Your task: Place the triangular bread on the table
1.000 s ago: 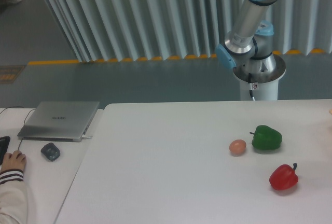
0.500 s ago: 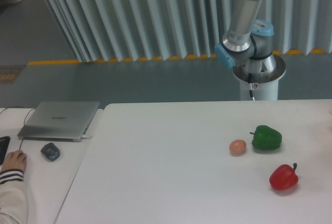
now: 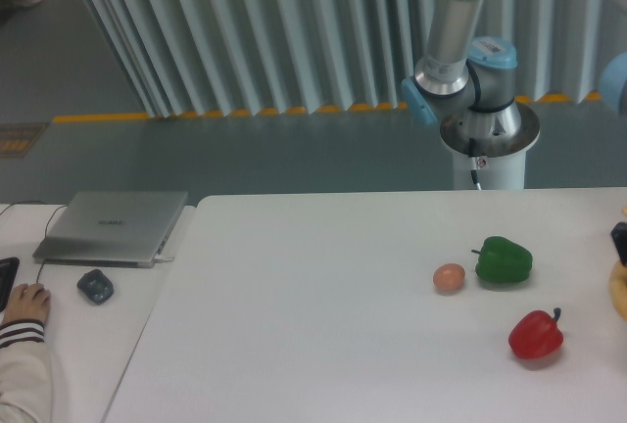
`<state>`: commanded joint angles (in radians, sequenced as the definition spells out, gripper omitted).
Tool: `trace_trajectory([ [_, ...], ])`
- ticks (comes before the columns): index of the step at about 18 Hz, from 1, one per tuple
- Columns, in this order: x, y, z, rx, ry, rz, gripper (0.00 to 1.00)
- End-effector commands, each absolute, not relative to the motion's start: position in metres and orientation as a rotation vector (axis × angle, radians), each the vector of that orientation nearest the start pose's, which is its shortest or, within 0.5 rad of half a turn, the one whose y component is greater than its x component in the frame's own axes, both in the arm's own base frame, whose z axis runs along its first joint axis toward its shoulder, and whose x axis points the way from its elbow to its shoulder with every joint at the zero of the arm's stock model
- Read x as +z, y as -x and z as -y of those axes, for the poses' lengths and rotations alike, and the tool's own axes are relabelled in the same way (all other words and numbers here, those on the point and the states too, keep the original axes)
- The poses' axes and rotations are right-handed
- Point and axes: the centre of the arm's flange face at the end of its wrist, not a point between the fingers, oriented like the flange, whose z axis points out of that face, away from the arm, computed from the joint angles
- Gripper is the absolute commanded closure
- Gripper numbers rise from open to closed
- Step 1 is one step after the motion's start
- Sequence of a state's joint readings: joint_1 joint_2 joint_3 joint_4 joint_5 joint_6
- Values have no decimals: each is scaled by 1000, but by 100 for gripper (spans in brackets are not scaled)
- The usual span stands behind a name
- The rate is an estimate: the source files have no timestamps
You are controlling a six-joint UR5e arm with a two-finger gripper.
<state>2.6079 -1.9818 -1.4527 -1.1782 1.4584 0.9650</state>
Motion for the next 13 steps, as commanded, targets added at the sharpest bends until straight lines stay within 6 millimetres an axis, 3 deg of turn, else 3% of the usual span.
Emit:
trace_trajectory([
  [4,338,477,-472,118,3094,26,78],
  [6,336,476,-470,127,3110,-29,78],
  [8,321,468,-462,117,3159,-213,77],
  [13,310,458,-460,95,3183,-248,76],
])
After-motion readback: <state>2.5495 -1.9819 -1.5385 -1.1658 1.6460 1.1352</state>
